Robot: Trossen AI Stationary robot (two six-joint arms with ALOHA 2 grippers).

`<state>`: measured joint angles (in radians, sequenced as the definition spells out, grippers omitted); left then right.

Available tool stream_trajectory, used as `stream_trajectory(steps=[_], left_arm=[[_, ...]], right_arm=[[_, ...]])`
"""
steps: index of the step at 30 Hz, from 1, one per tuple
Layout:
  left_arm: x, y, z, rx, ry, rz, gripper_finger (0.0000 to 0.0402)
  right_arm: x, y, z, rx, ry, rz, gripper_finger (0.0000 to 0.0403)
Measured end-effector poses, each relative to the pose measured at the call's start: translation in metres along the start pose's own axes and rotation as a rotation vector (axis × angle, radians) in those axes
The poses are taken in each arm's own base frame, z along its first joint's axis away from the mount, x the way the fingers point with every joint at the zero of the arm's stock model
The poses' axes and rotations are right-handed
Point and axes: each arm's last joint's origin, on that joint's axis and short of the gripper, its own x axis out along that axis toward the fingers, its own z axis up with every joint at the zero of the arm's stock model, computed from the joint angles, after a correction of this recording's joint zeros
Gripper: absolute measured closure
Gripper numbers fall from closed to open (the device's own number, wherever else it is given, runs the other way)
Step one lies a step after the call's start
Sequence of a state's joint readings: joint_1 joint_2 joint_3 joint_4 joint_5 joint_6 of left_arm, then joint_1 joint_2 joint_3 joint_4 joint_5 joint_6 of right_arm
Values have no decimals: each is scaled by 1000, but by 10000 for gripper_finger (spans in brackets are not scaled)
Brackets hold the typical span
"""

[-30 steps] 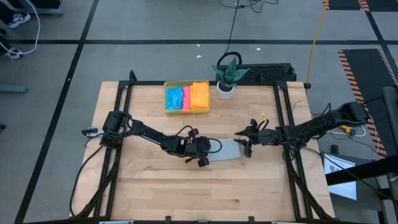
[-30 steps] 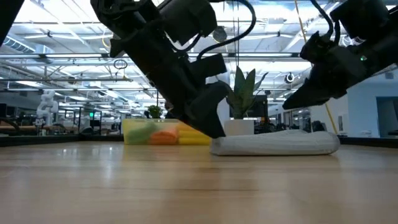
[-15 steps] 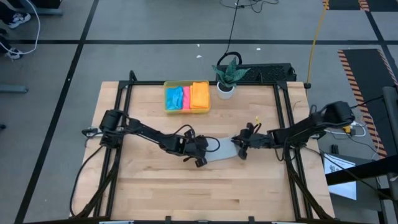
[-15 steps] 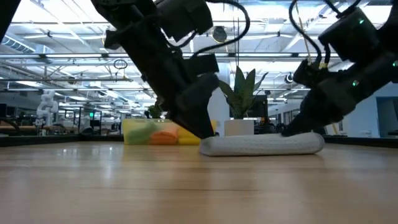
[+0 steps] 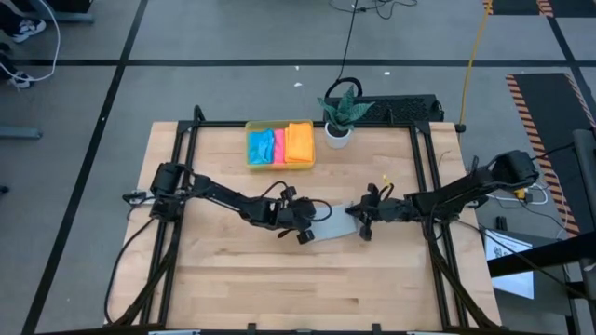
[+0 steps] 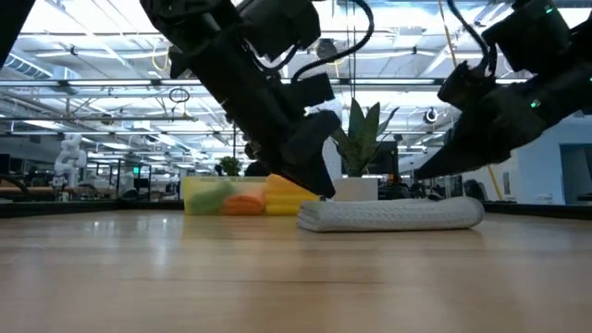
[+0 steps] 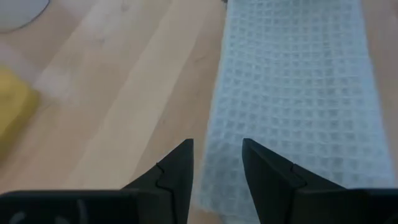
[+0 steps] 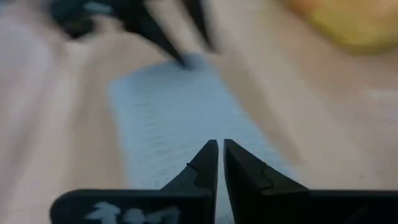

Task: Fold microfiber towels
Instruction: Put the gray microfiber cloth into the yellow bin

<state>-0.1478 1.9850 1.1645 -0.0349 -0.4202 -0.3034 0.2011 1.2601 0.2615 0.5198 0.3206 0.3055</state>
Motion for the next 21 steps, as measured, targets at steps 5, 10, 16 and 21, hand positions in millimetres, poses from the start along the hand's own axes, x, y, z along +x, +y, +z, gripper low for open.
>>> stream_trajectory(steps=[5,10,16,21], left_arm=[[17,5,-14,15,55,8,261],[12,0,-20,7,133,-36,261],[-23,-21,-34,10,246,-8,261],[-57,-41,-41,57,215,33,261]], right_arm=[[-6,16,-3,8,83,312,387],[-3,19,-19,4,198,269,387],[11,7,-23,-21,142,49,387],[26,-3,-6,-26,-10,17,387]])
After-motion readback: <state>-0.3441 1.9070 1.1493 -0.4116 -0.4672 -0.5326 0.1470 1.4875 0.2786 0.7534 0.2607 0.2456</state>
